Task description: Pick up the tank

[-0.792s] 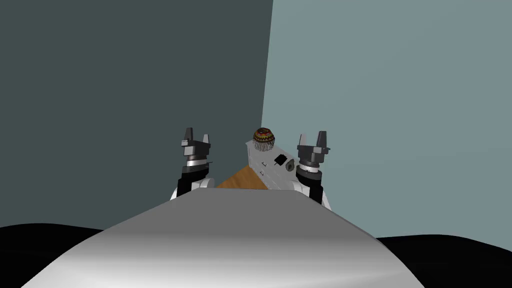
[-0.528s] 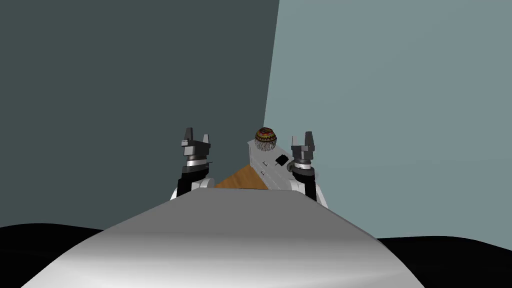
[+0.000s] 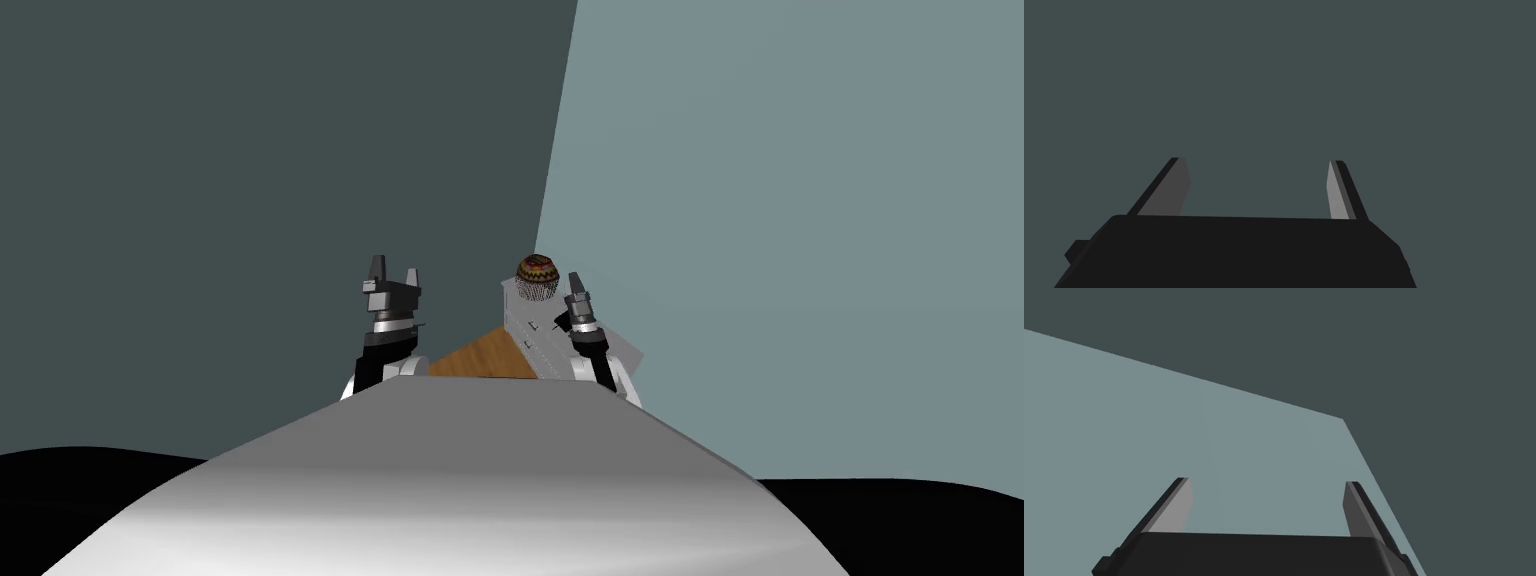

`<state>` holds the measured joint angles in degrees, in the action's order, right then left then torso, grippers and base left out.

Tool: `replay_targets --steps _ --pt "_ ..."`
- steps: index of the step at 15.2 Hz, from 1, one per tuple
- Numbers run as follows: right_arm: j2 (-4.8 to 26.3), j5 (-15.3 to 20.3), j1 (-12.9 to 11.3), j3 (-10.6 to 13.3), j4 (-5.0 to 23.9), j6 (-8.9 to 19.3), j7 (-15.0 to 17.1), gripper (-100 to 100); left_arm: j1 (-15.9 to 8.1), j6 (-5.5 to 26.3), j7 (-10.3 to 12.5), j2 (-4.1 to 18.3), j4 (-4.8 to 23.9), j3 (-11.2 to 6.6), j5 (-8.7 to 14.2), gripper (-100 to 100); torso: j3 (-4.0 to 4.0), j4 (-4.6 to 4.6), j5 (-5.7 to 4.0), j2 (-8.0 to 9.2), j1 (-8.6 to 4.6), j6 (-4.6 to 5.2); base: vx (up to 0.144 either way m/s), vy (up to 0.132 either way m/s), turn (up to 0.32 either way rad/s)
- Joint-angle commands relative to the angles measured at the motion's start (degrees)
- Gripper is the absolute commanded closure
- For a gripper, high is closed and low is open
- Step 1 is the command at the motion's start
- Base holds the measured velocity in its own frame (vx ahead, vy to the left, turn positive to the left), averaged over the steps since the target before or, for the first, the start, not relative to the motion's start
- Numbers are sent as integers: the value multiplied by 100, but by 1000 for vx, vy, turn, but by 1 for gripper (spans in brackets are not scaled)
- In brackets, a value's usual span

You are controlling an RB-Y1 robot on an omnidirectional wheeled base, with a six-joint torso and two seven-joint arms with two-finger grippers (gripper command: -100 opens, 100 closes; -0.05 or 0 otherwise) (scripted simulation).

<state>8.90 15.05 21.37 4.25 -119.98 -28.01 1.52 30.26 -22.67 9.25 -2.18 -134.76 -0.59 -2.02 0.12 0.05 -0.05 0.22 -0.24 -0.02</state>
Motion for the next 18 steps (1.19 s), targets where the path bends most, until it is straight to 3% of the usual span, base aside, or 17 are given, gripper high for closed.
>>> replay_targets --steps 1,4,6,9,11,12,13,16,18 --pt "64 106 -68 -6 173 46 -48 -100 0 0 0 0 0 0 0 0 0 0 0 0 0 0 -42 -37 24" --pt "274 539 -315 134 578 353 -314 -100 0 0 0 0 0 0 0 0 -3 -1 1 -6 7 0 -48 -29 131" --pt "274 565 -315 134 633 353 -314 -100 0 0 0 0 0 0 0 0 -2 -1 1 -3 5 -1 -45 -35 106" --pt "496 1011 -583 287 1060 687 -604 -100 0 0 0 0 0 0 0 0 -5 -2 1 -9 6 0 -50 -35 161" --pt "496 1067 -583 287 1136 687 -604 -100 0 0 0 0 0 0 0 0 -1 -1 0 -2 2 -1 -57 -40 119" --pt "611 1314 -722 367 1400 863 -756 -100 1 0 0 0 0 0 0 0 -2 0 1 -4 3 3 -48 -27 116" --pt "611 1330 -722 367 1400 863 -756 -100 0 0 0 0 0 0 0 0 -3 -1 1 -5 4 0 -52 -26 150" --pt "843 1753 -1010 536 1855 1219 -1071 -100 0 0 0 0 0 0 0 0 -2 -1 0 -3 2 0 -64 -43 191" --pt "843 1876 -1010 536 1950 1225 -1071 -100 0 0 0 0 0 0 0 0 1 0 0 2 0 0 -65 -35 123"
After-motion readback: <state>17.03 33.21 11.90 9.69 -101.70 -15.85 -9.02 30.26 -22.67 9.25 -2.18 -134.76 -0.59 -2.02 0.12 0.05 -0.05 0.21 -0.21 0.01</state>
